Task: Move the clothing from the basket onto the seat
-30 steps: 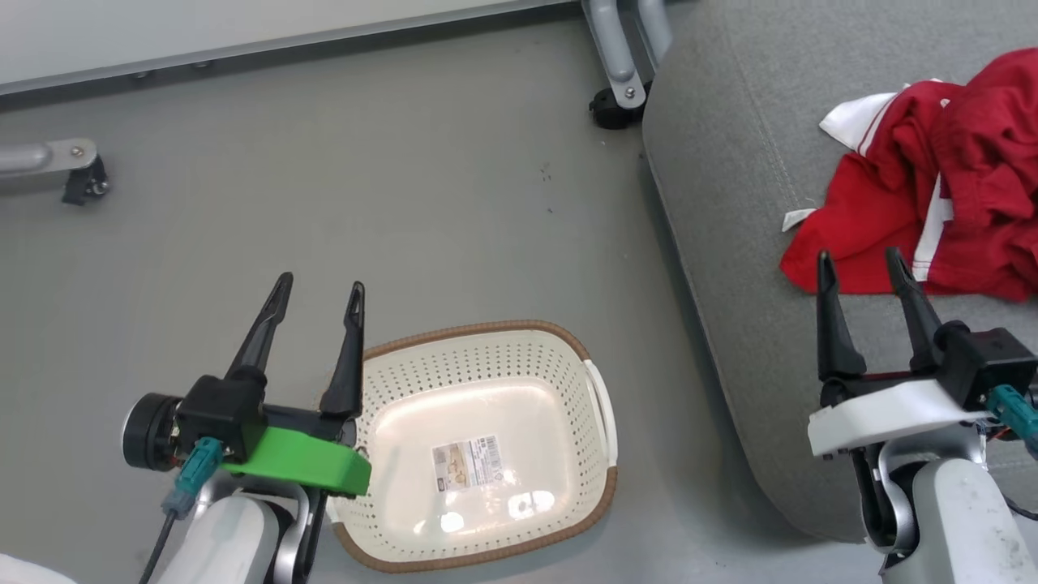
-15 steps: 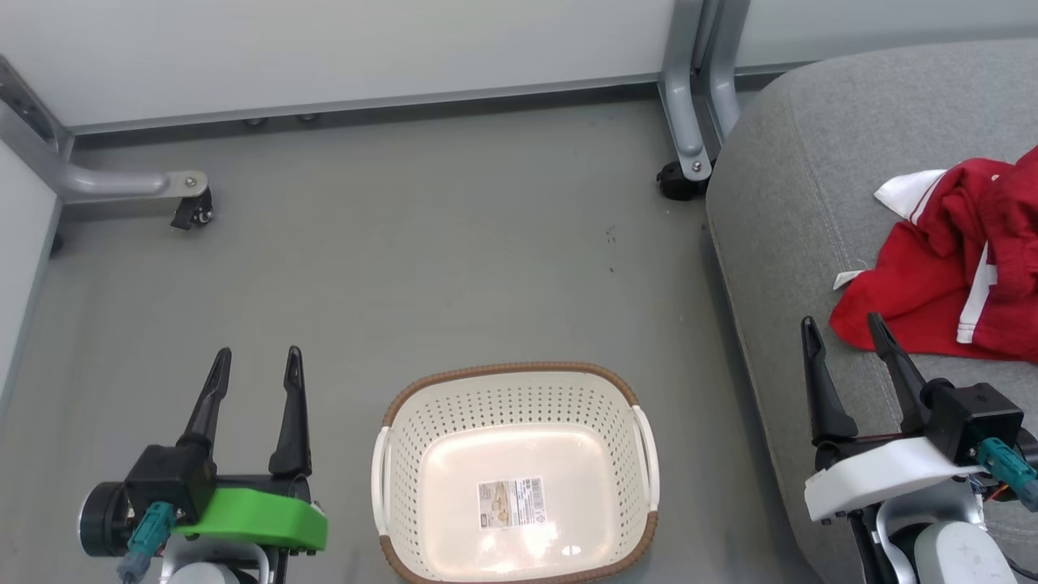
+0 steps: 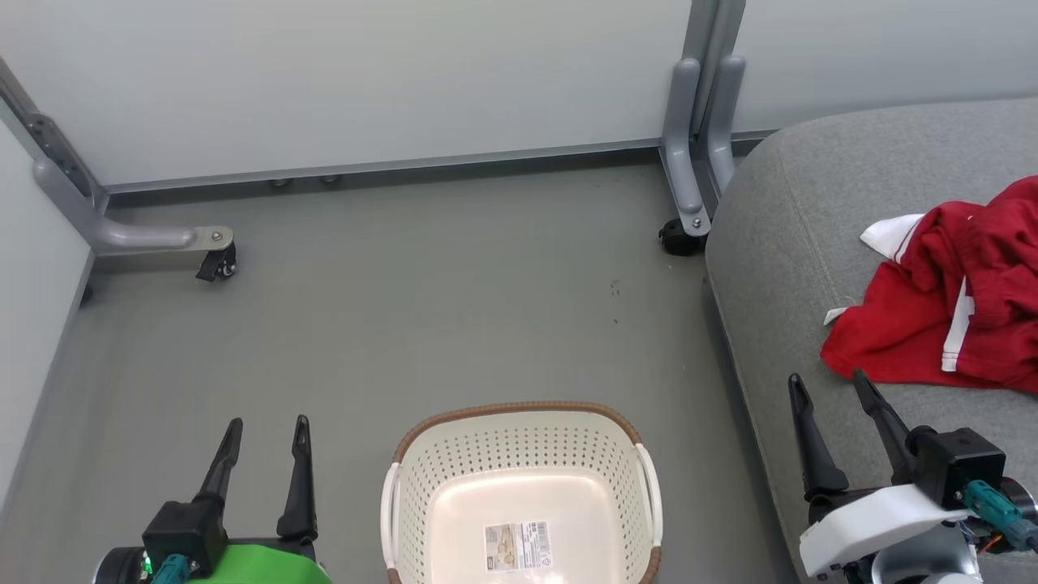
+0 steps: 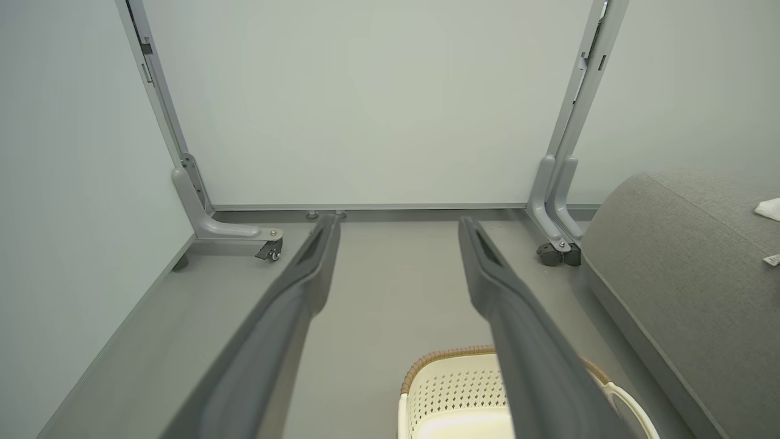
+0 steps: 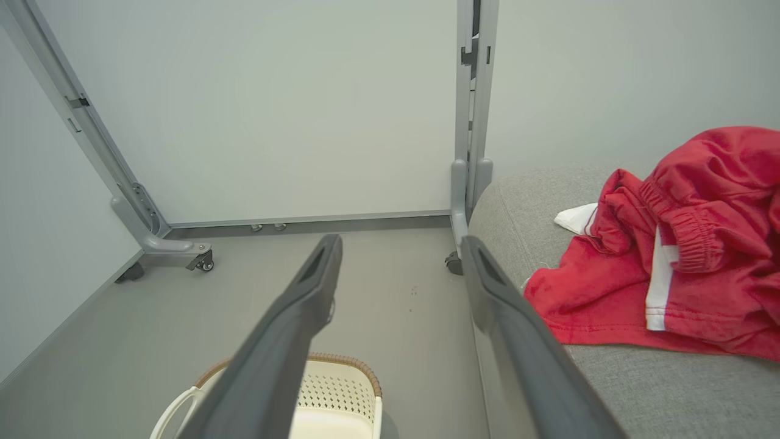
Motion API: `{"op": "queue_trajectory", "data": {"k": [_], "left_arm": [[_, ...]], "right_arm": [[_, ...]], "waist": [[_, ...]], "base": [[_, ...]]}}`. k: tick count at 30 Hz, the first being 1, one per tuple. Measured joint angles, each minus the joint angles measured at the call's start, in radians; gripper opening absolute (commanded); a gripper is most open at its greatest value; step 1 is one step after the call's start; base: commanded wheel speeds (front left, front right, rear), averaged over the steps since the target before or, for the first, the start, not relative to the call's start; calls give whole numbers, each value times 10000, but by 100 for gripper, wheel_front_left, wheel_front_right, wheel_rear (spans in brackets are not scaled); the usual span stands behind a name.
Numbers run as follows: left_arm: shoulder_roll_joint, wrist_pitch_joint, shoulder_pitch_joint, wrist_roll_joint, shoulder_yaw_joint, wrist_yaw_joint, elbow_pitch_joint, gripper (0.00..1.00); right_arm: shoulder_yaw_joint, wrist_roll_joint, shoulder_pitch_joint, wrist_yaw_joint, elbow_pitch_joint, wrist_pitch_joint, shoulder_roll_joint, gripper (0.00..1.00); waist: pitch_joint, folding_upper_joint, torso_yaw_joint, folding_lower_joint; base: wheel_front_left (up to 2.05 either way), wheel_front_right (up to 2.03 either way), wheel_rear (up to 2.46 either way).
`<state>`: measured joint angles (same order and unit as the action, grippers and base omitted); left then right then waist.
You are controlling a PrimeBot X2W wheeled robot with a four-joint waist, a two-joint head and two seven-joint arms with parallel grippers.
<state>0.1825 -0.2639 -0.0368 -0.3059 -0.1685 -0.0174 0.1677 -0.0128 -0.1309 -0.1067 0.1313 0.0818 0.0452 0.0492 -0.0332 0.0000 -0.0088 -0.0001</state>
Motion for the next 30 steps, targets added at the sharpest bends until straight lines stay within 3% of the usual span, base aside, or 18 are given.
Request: {"op": "queue_trajectory", "data": {"k": [30], "left_arm": [[-376,0,-196,608,345,368,673,100]], "right_arm": [[171,-54,-330,0,217,-221,0,100]], "waist": [[244,0,-3,0]], "base": [[0,0,0]]}}
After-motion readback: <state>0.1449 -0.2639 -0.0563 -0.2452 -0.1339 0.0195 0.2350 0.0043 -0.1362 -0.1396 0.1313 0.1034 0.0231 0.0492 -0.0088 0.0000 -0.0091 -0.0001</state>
